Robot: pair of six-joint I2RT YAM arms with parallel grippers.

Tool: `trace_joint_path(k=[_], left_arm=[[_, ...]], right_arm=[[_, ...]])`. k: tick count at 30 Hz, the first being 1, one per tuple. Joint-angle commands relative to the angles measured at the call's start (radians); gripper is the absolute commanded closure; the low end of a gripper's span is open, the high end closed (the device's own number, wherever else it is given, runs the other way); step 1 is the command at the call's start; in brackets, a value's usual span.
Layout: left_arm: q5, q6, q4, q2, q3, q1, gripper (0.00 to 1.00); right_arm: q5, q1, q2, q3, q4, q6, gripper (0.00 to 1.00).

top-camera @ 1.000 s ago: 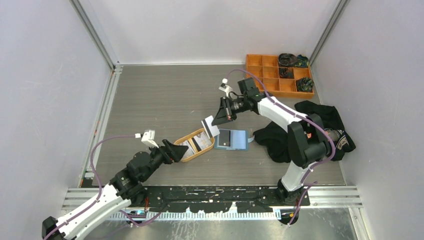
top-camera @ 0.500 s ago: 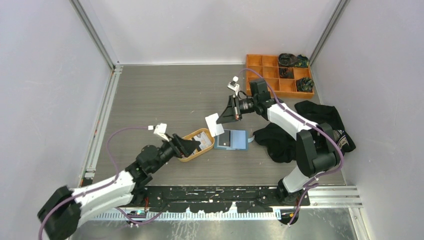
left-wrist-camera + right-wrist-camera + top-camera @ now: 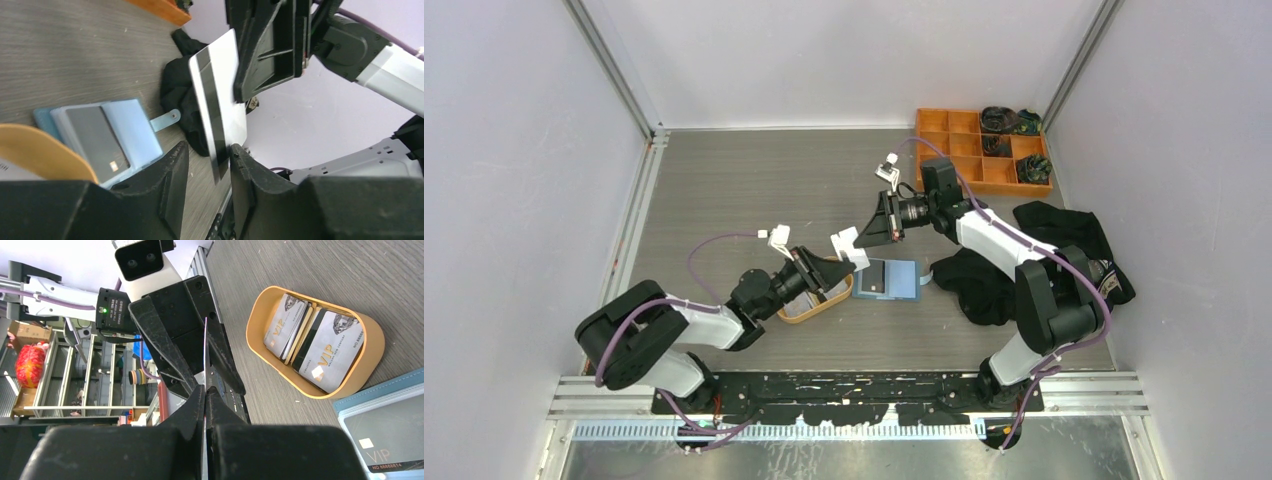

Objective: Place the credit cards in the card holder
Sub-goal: Pick up the credit card from the storage box.

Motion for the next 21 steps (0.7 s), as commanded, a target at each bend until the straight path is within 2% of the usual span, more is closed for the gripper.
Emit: trace_joint_path(k=[1, 7, 10, 21], left_arm=[[0.013, -0.024, 0.195, 0.016, 0.047, 0.004, 0.65], [0.012, -0.018, 0.139, -0.041, 0.042, 0.020, 0.72], [0.014, -0.011, 0.081, -0.071, 0.045, 0.023, 0.79], [0.026, -0.013, -0.047, -0.150, 0.036, 0.056, 0.80]], right_arm=[[-0.032, 0.013, -0.026, 0.002, 0.036, -0.001, 0.99], [-0.029, 0.013, -0.027, 0.013, -0.004, -0.039, 0.99], [-0.029, 0.013, -0.032, 0.014, -0.008, -0.046, 0.99], [-0.034, 0.013, -0.045, 0.014, -0.019, -0.071, 0.99]])
